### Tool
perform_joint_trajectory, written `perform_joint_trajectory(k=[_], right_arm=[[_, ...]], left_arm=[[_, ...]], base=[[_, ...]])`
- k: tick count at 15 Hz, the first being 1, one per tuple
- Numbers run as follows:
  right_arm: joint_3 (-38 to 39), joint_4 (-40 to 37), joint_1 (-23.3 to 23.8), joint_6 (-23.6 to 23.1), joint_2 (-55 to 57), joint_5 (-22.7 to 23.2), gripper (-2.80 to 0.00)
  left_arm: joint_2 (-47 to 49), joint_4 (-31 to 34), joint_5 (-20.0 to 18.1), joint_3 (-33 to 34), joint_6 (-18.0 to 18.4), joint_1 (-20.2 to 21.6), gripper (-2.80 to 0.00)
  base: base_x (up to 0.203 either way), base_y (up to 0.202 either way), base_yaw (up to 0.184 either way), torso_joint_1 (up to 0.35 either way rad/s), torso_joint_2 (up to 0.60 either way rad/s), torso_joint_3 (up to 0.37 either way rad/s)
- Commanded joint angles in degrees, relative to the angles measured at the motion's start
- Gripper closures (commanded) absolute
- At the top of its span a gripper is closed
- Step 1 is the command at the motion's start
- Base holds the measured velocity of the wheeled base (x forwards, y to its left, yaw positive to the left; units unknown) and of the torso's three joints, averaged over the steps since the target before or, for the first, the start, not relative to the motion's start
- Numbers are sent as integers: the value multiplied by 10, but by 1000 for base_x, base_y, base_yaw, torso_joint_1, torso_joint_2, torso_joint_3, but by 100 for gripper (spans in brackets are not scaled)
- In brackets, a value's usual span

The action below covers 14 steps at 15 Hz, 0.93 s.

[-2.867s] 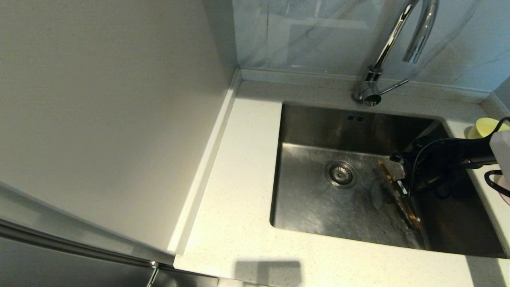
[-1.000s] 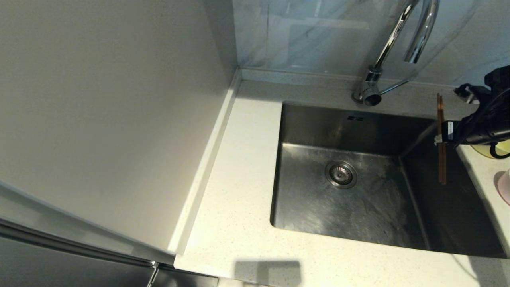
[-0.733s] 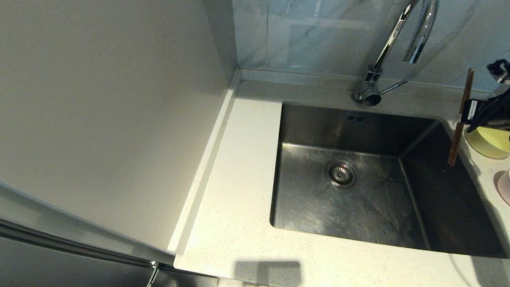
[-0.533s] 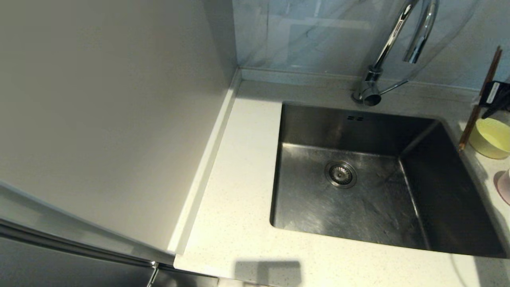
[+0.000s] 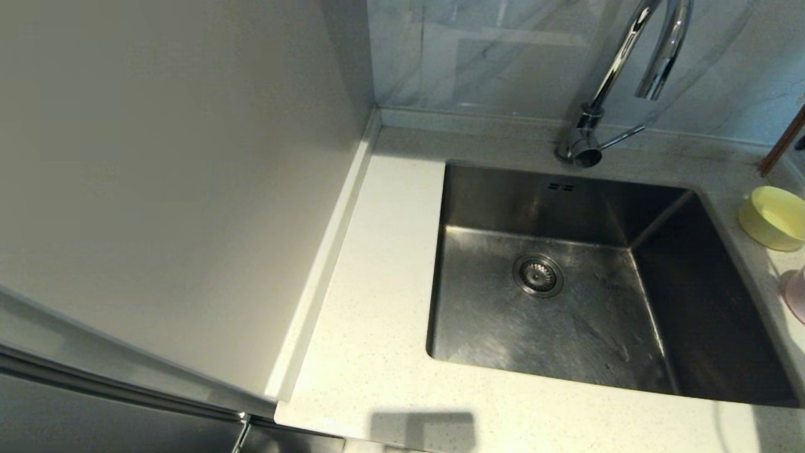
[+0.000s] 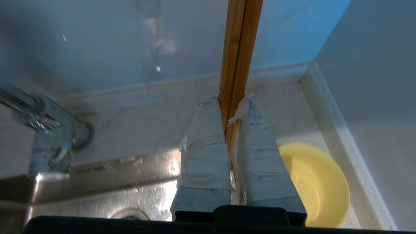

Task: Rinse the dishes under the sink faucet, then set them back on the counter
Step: Put the chopsticks back to the table from the sink

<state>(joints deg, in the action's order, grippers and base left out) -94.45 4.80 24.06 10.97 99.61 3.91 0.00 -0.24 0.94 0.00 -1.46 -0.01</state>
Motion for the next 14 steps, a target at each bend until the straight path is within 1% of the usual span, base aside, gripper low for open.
perform_joint_trajectory(k=[1, 2, 3, 4, 5, 6, 7, 8, 10, 12, 13, 14], right_arm=[[15, 1, 1, 0, -8, 2, 0], [6, 0, 1, -2, -8, 2, 0], [3, -6, 3, -18, -8, 1, 0], [3, -14, 12, -53, -9, 2, 0], [3, -30, 29, -102, -10, 14, 0], [1, -56, 51, -134, -13, 55, 0], [-2, -95, 68, -172, -16, 82, 0], [-6, -138, 80, -213, -16, 94, 0], [-34, -215, 106, -270, -11, 115, 0], [-58, -277, 138, -347, 1, 148, 0], [-61, -298, 149, -377, 6, 158, 0], [-63, -305, 154, -393, 14, 159, 0]], left_arm=[[-2, 0, 0, 0, 0, 0, 0], [-2, 0, 0, 0, 0, 0, 0], [-2, 0, 0, 0, 0, 0, 0], [-2, 0, 0, 0, 0, 0, 0], [-2, 0, 0, 0, 0, 0, 0], [-2, 0, 0, 0, 0, 0, 0], [-2, 0, 0, 0, 0, 0, 0], [-2, 0, 0, 0, 0, 0, 0], [-2, 0, 0, 0, 0, 0, 0], [-2, 0, 0, 0, 0, 0, 0], [-2, 0, 0, 0, 0, 0, 0], [-2, 0, 0, 0, 0, 0, 0]], base=[[0, 0, 0, 0, 0, 0], [0, 0, 0, 0, 0, 0], [0, 0, 0, 0, 0, 0], [0, 0, 0, 0, 0, 0], [0, 0, 0, 0, 0, 0], [0, 0, 0, 0, 0, 0], [0, 0, 0, 0, 0, 0], [0, 0, 0, 0, 0, 0], [0, 0, 0, 0, 0, 0], [0, 0, 0, 0, 0, 0], [0, 0, 0, 0, 0, 0], [0, 0, 0, 0, 0, 0]])
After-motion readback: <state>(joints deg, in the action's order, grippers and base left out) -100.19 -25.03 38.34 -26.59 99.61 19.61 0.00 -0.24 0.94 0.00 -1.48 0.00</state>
